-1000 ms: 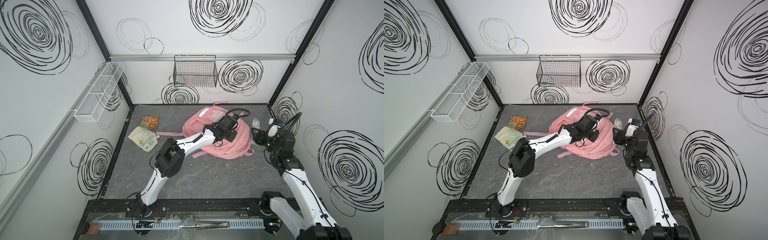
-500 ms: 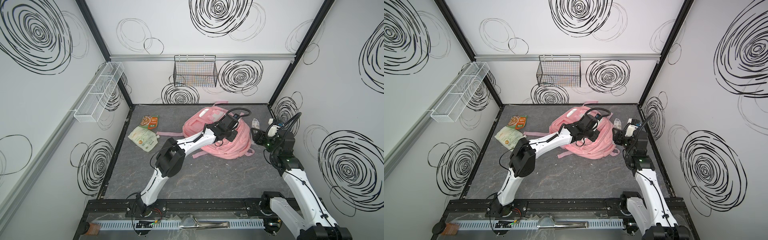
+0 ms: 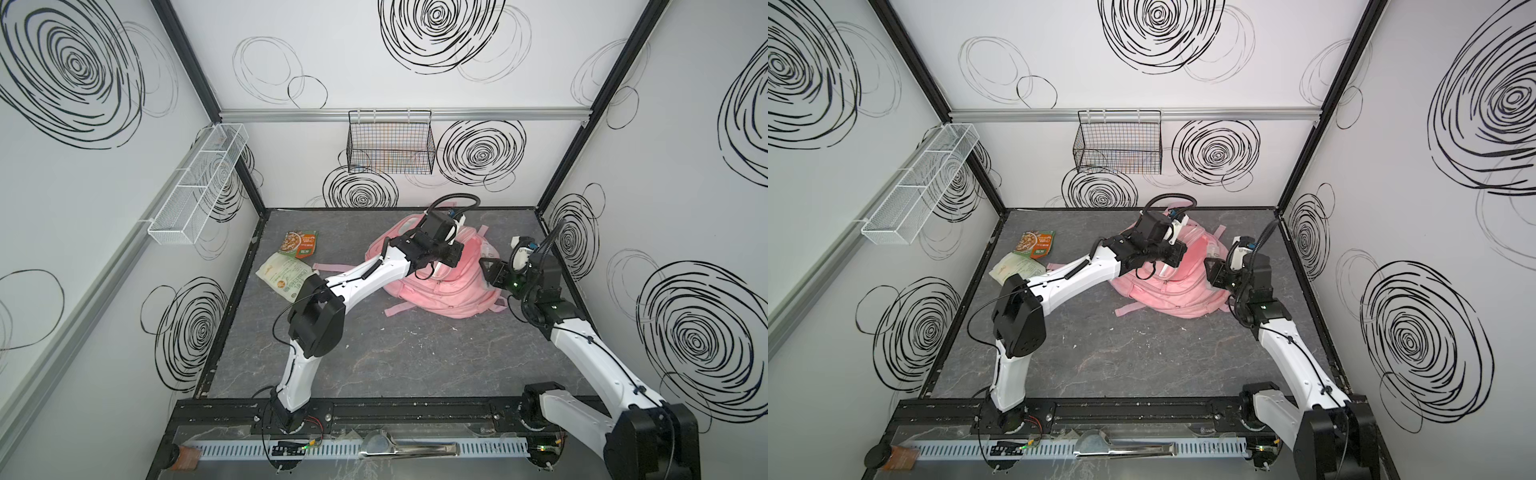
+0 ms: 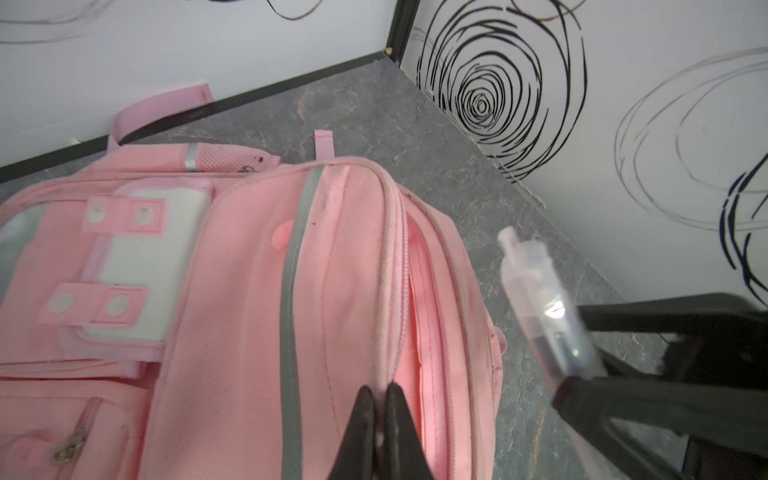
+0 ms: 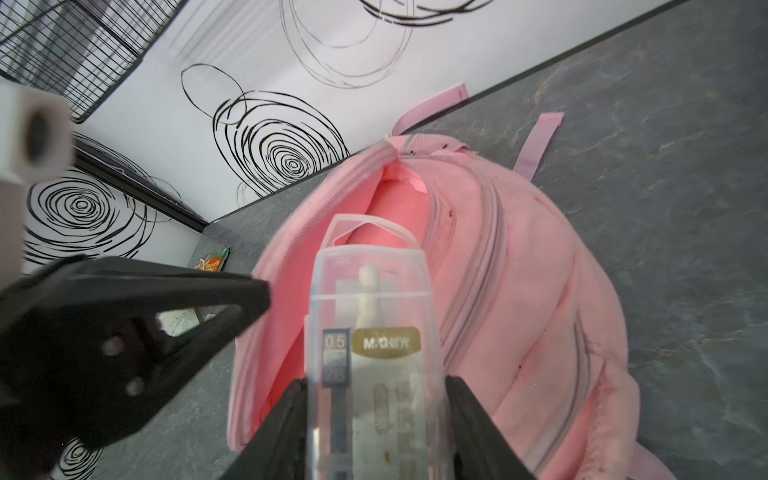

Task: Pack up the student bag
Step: 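Lower the pencil case into the main compartment while left holds the opening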

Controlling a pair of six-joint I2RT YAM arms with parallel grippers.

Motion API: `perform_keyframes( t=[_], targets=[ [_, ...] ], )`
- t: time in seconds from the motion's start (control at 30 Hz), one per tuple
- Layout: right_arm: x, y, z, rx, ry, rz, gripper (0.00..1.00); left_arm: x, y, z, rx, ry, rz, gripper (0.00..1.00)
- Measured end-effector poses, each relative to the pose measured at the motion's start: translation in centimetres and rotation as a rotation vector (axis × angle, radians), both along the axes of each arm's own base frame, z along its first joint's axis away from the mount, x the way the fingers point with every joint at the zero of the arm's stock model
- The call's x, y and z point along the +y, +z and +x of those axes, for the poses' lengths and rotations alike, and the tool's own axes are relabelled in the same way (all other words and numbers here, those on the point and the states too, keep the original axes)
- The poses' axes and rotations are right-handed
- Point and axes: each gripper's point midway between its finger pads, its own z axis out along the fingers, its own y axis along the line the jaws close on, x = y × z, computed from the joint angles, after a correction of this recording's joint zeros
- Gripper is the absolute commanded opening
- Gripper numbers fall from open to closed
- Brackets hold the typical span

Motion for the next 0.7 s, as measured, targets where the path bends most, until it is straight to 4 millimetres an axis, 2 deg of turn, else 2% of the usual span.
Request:
perform_keyframes(
  t=[0.17,0.43,0.53,0.7],
  targets=[
    [1.0,-1.5,2.3,0.054,-0.001,0.089,0.25,0.2,0.2,0.0,0.023,-0.020,-0.037,0.00],
    [4.1,-1.1,6.9,0.105,0.048,0.242,0.25,0.1,0.2,-0.2,0.045,-0.035,-0.065,0.00],
    [4.8,-1.5,7.4,0.131,0.063,0.304,0.24,0.2,0.0,0.0,0.050,-0.033,-0.075,0.00],
    [5.4,-1.3,7.1,0.143,0.067,0.399,0.25,-0.1,-0.8,-0.3,0.066,-0.043,-0.096,0.00]
  ],
)
